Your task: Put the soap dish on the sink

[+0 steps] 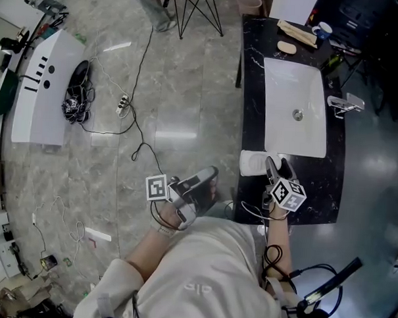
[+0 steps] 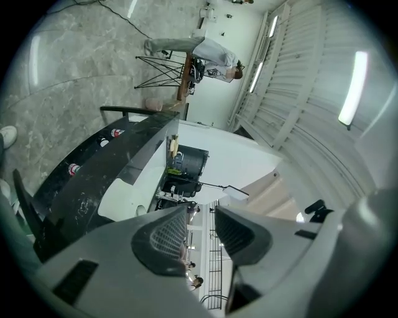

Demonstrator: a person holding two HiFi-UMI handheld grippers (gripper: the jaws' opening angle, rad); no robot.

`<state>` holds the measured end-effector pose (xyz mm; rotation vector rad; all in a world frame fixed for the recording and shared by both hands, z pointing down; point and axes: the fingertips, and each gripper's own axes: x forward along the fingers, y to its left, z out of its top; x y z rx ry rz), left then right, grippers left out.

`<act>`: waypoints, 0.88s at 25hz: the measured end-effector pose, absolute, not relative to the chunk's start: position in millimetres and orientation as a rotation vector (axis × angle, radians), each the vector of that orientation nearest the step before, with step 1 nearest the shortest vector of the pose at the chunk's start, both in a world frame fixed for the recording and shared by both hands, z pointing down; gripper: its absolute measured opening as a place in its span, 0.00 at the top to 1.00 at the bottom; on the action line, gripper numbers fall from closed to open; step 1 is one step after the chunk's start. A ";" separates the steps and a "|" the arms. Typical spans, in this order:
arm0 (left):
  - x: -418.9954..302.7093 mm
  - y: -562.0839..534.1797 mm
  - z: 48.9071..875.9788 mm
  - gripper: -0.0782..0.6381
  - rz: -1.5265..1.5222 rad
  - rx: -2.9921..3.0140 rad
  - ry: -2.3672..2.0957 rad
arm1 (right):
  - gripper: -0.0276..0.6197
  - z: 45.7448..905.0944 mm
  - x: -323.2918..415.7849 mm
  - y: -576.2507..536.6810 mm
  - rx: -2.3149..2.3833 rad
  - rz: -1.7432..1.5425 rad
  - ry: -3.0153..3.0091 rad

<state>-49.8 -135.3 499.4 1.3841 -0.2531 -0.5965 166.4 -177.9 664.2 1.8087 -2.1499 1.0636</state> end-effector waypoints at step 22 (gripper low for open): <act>0.3 -121.3 474.7 0.88 -0.432 1.453 -0.086 | 0.53 570.9 173.2 -149.3 2.030 0.982 -2.375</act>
